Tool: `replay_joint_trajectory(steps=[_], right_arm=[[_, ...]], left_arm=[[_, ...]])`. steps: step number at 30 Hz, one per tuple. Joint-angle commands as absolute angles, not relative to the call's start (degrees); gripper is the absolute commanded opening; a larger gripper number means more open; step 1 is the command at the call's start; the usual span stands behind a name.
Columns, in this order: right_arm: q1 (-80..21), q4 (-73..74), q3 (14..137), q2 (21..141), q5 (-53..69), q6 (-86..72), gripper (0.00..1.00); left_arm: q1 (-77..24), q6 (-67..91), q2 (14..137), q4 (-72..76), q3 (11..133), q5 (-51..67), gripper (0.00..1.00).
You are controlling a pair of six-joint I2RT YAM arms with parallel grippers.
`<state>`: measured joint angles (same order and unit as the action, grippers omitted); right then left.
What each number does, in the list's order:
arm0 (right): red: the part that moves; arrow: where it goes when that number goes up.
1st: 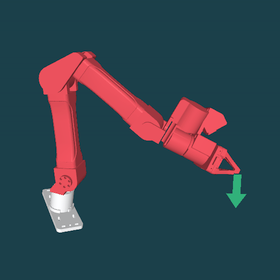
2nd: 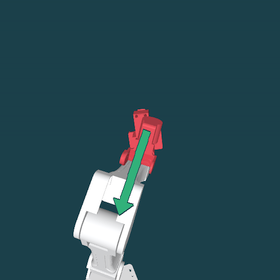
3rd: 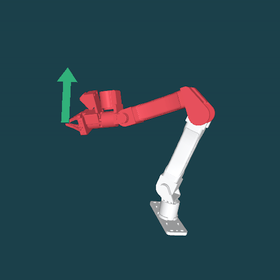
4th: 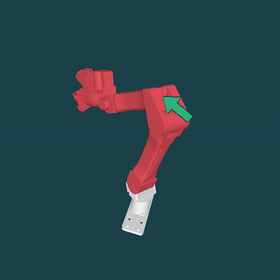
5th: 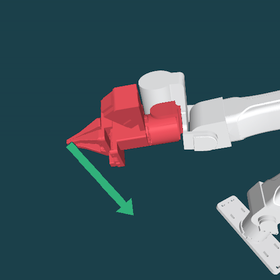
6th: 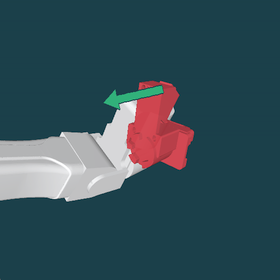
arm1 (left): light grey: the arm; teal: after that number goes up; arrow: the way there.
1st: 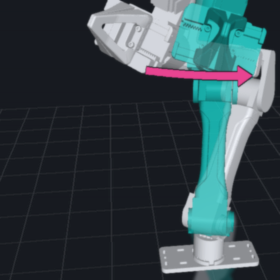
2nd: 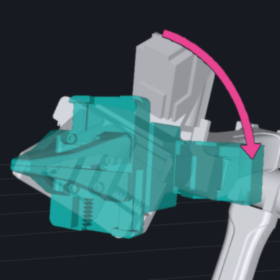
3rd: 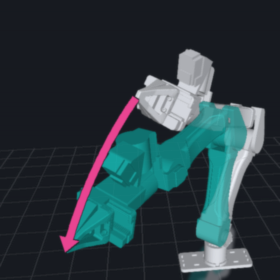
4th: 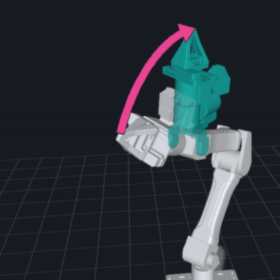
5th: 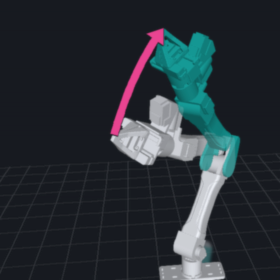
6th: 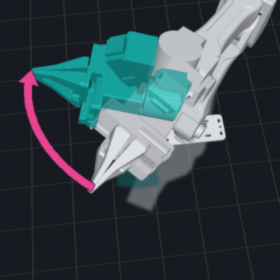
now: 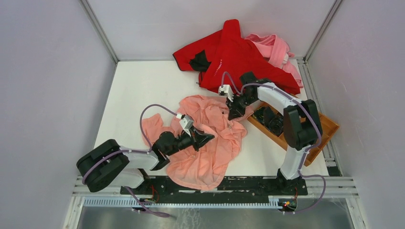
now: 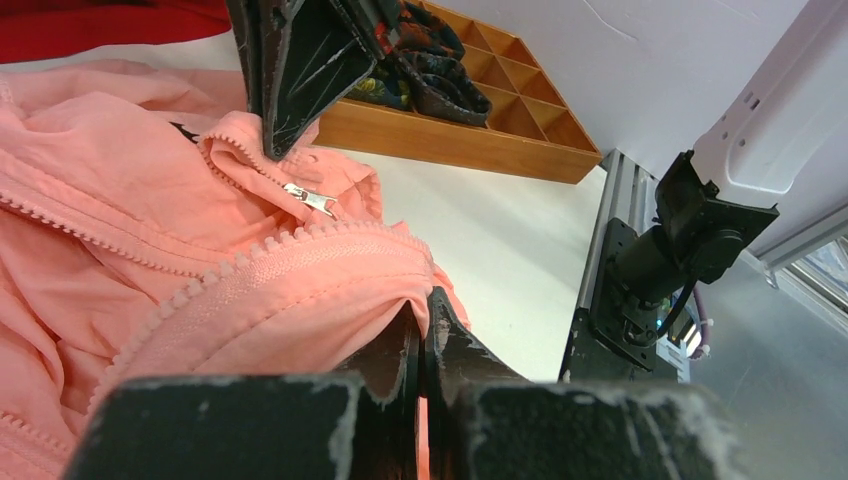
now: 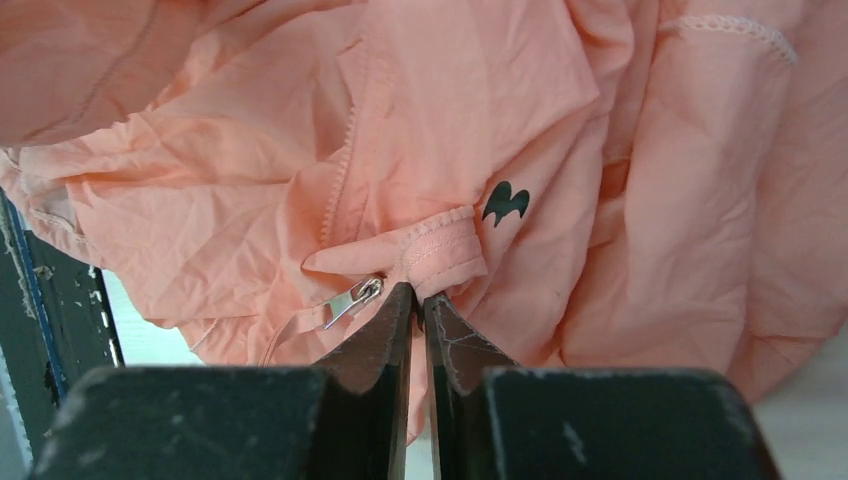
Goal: Zip up the jacket
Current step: Adjust the zipper on the jacket.
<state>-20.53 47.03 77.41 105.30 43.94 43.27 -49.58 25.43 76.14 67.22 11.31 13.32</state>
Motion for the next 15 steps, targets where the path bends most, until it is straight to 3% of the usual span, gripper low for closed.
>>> replay_joint_trajectory(steps=[1,8,15], right_arm=[[-20.71,50.24,81.45,107.63,40.43,43.21,0.15],[-19.5,46.66,73.29,102.99,45.94,41.46,0.27],[-17.67,43.93,67.43,98.46,50.65,40.28,0.31]], left_arm=[[-49.39,23.44,74.25,66.7,12.83,11.6,0.02],[-49.31,23.54,74.17,66.91,12.53,11.59,0.02],[-49.35,23.99,73.85,67.24,12.32,11.78,0.02]])
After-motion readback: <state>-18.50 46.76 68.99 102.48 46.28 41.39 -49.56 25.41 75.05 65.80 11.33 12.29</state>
